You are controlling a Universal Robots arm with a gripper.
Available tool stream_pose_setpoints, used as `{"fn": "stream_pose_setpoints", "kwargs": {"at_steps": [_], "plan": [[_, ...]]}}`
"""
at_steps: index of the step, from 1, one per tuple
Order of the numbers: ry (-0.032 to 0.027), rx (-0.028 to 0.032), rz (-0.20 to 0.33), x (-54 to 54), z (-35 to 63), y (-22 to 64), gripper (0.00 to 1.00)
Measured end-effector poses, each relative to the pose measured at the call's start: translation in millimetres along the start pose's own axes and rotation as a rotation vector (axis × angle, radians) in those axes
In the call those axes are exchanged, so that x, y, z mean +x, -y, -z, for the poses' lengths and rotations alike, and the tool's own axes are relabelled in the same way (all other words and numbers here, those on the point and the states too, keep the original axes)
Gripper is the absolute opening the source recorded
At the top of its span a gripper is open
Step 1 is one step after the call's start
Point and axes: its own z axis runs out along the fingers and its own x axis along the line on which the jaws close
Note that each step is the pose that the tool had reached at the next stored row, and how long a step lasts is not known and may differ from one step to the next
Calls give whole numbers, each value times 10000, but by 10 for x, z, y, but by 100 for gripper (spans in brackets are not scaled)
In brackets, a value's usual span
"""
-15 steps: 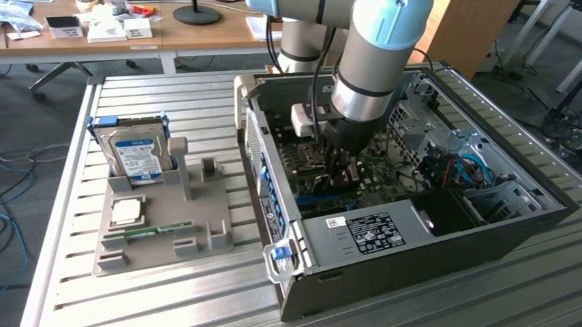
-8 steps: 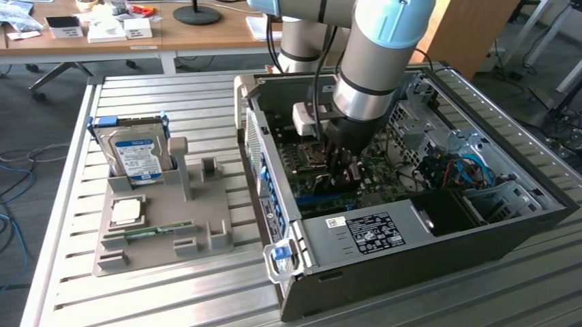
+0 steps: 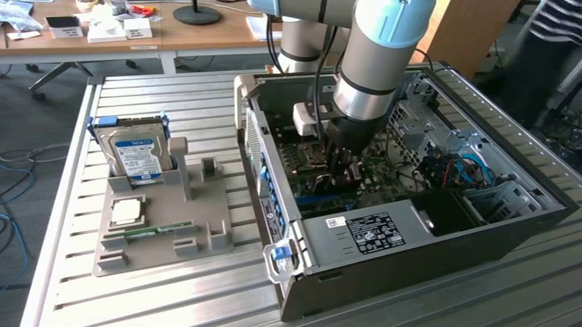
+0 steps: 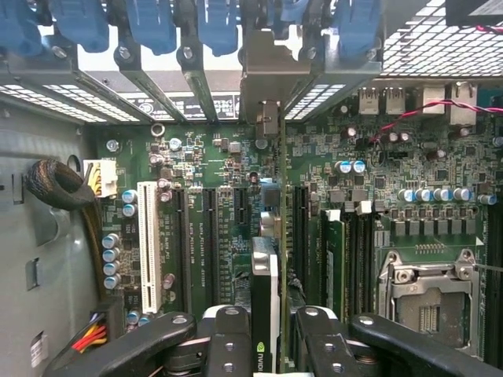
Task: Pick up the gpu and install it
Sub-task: 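Insert the gpu into the slot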
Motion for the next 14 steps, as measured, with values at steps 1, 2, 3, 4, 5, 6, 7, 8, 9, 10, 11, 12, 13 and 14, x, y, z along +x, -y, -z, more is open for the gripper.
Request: {"fn": "stream_pose_setpoints", "kwargs": {"at_steps": [1, 2, 3, 4, 5, 6, 7, 8, 9, 10, 11, 12, 13, 14], "plan": [[-7, 0, 0, -1, 0, 0, 27], [-14, 0, 0, -2, 0, -1, 27], [-15, 1, 1, -1, 0, -1, 27], [-16, 1, 1, -1, 0, -1, 27], [-17, 1, 1, -2, 0, -1, 27], [-17, 1, 0, -2, 0, -2, 27], [-18, 2, 0, -2, -1, -4, 27], [-18, 2, 1, -3, -2, -6, 27], [-17, 1, 4, -4, -5, -8, 27], [-16, 1, 6, -5, -8, -10, 27], [-16, 1, 8, -6, -11, -12, 27], [-18, 0, 9, -7, -12, -14, 27], [-15, 1, 9, -8, -17, -16, 27], [-14, 2, 9, -9, -24, -18, 27]]}}
